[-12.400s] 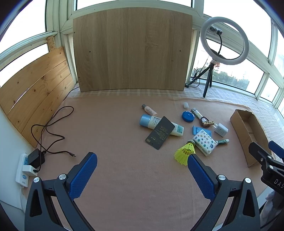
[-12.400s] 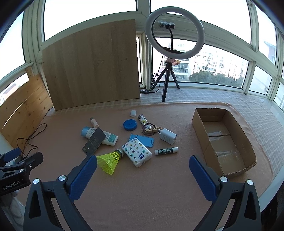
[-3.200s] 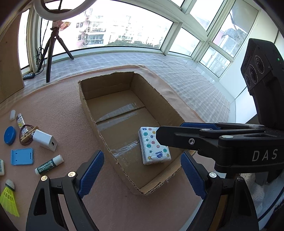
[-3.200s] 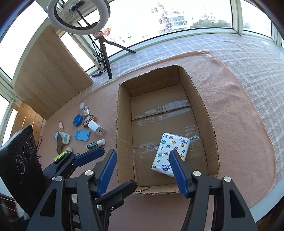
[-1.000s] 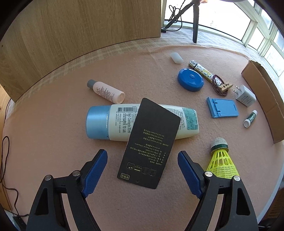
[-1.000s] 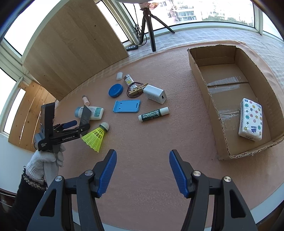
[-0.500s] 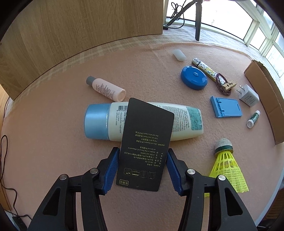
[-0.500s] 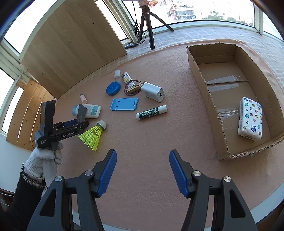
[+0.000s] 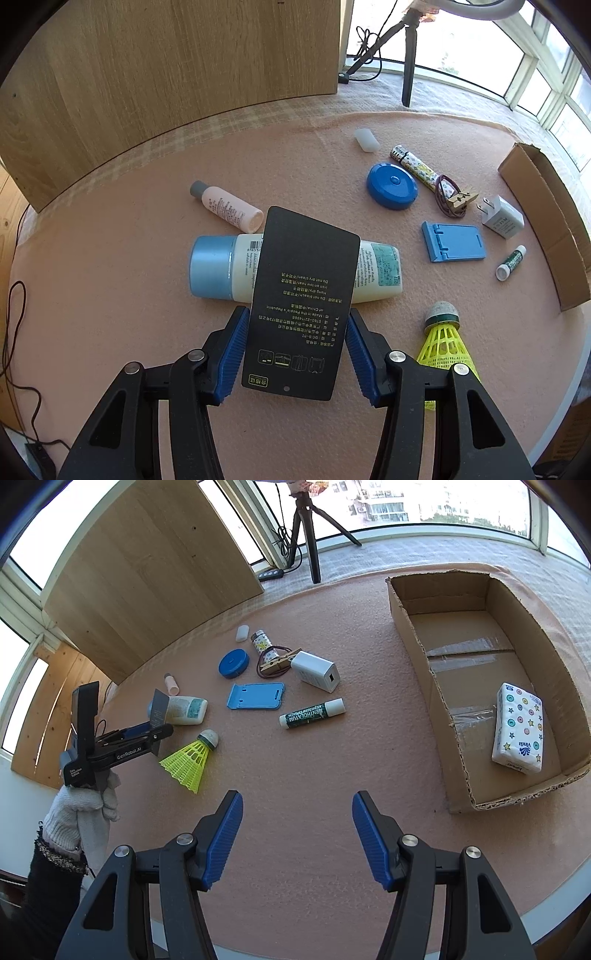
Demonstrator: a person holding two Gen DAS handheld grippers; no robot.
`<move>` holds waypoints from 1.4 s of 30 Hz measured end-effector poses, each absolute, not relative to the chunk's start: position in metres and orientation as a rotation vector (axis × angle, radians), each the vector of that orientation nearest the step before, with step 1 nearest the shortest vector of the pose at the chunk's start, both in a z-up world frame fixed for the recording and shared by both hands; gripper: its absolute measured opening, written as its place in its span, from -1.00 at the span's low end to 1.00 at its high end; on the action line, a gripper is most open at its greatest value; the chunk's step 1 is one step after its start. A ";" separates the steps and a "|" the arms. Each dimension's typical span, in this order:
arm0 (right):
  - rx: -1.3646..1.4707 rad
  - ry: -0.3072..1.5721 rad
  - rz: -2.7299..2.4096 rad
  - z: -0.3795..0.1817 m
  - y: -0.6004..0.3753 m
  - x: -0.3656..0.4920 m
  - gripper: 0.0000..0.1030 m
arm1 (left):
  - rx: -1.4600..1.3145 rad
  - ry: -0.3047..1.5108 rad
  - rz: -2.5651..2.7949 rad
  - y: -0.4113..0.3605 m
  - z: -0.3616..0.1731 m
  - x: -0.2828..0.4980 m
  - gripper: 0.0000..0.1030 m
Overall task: Organize objects
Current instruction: 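Lift the black card with the left gripper and carry it over the box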
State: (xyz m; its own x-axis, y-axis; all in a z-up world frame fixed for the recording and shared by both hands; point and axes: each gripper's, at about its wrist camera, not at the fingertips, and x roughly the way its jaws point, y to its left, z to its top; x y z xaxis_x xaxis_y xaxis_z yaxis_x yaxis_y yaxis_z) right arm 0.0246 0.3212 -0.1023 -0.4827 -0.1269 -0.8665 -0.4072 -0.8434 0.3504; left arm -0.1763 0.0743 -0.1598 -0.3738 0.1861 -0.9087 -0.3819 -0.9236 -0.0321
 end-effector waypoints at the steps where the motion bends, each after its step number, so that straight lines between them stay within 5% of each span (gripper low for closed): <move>1: -1.494 0.793 2.442 -0.103 0.321 0.025 0.12 | -1.503 0.260 2.341 0.075 -0.156 -0.174 0.08; 21: -1.441 0.686 2.449 -0.097 0.337 0.056 0.12 | -1.250 0.326 2.223 0.217 -0.088 -0.124 0.08; 42: -1.363 0.770 2.319 -0.111 0.392 0.132 0.12 | -1.155 0.405 2.008 0.430 -0.091 -0.115 0.08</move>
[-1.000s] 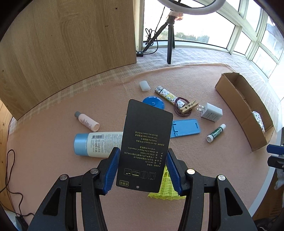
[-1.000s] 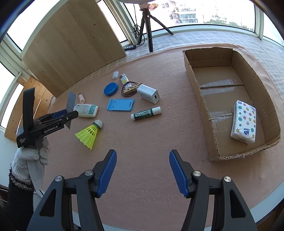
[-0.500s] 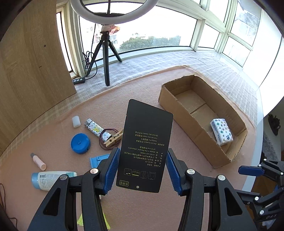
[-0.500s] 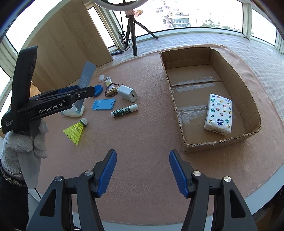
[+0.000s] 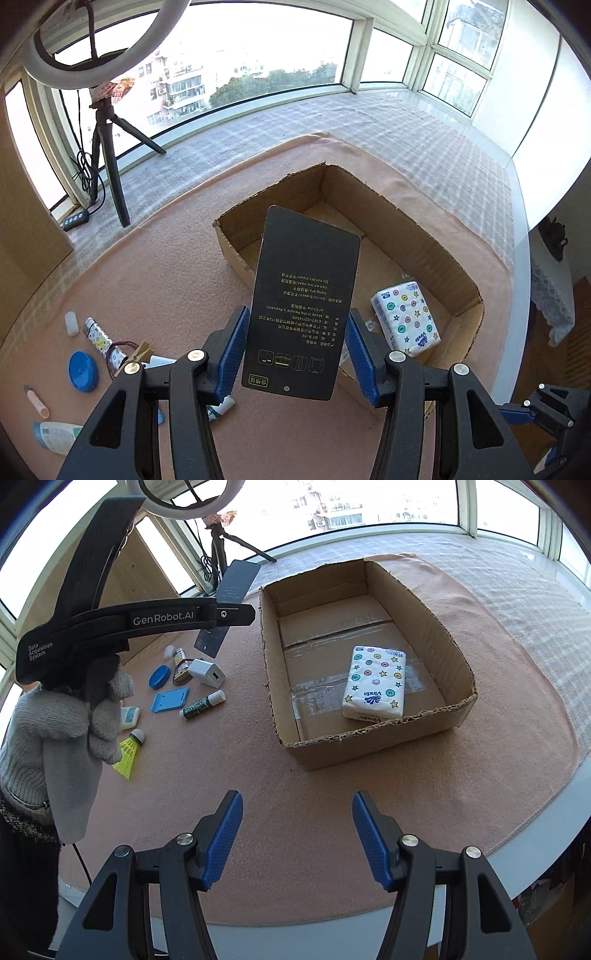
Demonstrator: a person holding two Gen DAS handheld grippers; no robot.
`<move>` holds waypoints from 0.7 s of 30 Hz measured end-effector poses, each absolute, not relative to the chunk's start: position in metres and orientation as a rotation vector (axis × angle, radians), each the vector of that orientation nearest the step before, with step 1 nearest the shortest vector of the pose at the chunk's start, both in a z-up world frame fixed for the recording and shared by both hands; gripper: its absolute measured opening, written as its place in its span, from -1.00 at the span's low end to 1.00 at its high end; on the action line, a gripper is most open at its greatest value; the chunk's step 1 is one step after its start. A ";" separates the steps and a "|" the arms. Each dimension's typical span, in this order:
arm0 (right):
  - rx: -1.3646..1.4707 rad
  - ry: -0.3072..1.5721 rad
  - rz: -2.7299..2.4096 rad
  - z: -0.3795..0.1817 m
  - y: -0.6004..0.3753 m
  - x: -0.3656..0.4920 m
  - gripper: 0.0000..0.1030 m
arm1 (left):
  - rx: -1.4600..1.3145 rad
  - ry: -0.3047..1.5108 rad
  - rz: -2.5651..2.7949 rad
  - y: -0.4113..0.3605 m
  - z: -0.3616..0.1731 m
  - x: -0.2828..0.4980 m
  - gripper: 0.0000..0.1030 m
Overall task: Organize objects
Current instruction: 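Lift the black card with the left gripper and carry it over the box, then release the black card into the box beside the tissue pack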
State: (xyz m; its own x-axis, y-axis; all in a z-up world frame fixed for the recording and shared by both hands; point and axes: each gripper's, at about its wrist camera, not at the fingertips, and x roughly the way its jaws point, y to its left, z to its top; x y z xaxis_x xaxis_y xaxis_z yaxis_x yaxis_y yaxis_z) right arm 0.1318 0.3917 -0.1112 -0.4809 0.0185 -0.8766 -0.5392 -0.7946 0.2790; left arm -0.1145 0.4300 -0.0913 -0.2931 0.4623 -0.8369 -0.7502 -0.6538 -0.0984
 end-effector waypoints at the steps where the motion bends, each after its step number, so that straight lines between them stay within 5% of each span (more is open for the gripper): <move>1: -1.360 0.777 2.313 -0.112 0.395 0.135 0.12 | -1.156 0.408 2.004 0.437 -0.093 -0.115 0.08; 18: -1.357 0.829 2.242 -0.128 0.424 0.165 0.12 | -1.174 0.440 1.952 0.513 -0.117 -0.113 0.09; 20: -1.358 0.831 2.238 -0.129 0.424 0.166 0.12 | -1.183 0.440 1.944 0.516 -0.118 -0.114 0.25; 21: -1.358 0.832 2.238 -0.129 0.424 0.167 0.12 | -1.192 0.443 1.946 0.517 -0.118 -0.114 0.60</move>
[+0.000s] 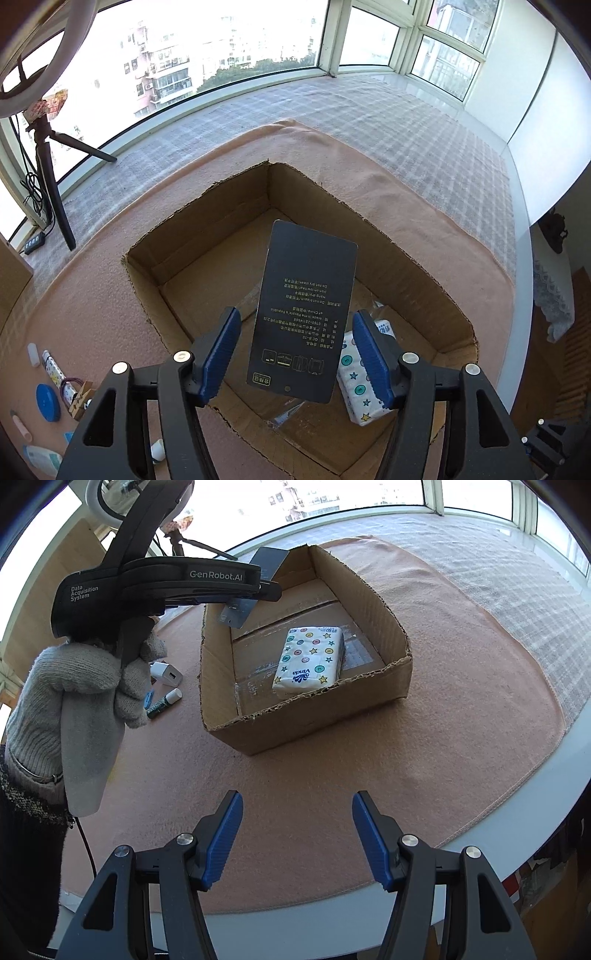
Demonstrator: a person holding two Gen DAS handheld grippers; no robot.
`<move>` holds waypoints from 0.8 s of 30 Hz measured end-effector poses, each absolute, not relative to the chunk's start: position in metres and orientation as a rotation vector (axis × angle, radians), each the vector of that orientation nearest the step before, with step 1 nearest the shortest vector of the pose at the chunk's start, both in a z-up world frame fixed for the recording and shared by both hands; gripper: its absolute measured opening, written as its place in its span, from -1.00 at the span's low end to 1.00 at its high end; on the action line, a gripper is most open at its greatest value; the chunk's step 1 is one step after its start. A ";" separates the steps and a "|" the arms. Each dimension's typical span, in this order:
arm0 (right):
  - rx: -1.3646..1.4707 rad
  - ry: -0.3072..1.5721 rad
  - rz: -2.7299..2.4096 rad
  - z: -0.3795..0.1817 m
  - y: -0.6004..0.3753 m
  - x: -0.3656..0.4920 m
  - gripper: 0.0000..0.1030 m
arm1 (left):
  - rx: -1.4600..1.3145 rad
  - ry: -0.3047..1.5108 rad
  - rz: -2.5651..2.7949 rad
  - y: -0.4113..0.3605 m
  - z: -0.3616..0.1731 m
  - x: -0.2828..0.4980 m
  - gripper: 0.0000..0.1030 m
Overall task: Organize objects
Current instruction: 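Release the black card into the box beside the tissue pack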
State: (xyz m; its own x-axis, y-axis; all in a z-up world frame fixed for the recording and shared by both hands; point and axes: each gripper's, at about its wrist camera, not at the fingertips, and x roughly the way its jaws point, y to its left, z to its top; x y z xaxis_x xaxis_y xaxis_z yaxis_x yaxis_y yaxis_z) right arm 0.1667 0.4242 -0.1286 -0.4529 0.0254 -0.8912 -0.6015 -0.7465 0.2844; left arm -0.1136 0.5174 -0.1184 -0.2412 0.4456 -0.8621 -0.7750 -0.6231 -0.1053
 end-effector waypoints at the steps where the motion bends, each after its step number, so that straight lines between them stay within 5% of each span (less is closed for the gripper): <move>1: -1.358 0.835 2.238 -0.129 0.424 0.167 0.12 | -1.184 0.443 1.961 0.517 -0.118 -0.113 0.77; 24: -1.392 0.820 2.295 -0.126 0.406 0.151 0.12 | -1.164 0.404 2.047 0.457 -0.094 -0.105 0.78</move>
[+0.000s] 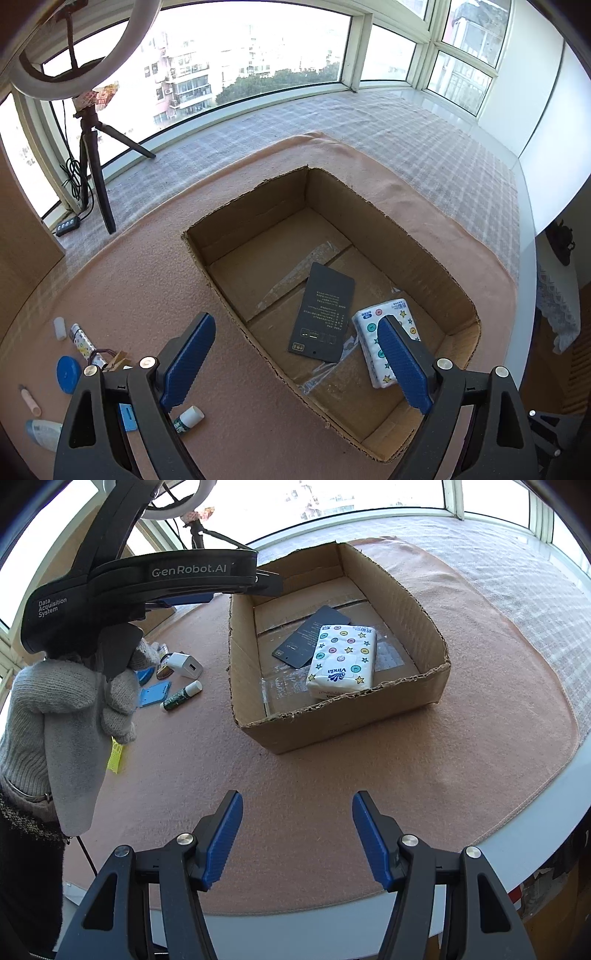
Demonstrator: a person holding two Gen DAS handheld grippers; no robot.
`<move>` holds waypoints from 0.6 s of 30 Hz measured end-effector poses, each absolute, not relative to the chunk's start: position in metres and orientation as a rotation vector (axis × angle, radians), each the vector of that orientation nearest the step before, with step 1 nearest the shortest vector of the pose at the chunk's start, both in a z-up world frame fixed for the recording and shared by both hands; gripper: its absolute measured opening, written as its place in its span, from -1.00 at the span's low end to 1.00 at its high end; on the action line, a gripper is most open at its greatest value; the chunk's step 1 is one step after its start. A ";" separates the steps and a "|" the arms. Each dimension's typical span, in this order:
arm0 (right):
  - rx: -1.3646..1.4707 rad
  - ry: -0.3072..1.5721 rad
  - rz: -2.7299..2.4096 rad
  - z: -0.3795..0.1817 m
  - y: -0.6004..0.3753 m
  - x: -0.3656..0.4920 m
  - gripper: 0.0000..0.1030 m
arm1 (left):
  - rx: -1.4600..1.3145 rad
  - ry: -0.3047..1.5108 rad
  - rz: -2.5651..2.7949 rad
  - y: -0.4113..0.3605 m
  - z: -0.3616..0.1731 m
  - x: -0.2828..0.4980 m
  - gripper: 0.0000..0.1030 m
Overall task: Organize objects
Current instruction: 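Release the black card into the box beside the tissue pack, then reach the right tool to the yellow shuttlecock and close on it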
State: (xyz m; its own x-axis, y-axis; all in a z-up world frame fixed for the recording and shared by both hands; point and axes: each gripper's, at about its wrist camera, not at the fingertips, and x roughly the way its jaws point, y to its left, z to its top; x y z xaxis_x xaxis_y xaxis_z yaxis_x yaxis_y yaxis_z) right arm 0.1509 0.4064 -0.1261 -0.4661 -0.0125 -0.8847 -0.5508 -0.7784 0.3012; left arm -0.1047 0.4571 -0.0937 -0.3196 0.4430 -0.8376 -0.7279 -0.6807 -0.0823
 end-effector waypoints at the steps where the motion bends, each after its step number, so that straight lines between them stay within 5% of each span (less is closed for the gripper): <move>1: -1.397 0.817 2.303 -0.126 0.404 0.148 0.12 | -1.165 0.397 2.058 0.448 -0.092 -0.104 0.78; 18: -1.478 0.762 2.428 -0.122 0.355 0.081 0.13 | -1.308 0.250 2.267 0.237 -0.088 -0.115 0.78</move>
State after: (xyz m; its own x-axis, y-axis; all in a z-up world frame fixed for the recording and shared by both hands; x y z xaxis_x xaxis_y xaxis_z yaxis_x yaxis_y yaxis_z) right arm 0.0811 0.3545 -0.1220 -0.4809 -0.0946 -0.8717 -0.4204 -0.8475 0.3239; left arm -0.1154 0.2374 -0.0883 -0.4086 0.3341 -0.8494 -0.5113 -0.8546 -0.0901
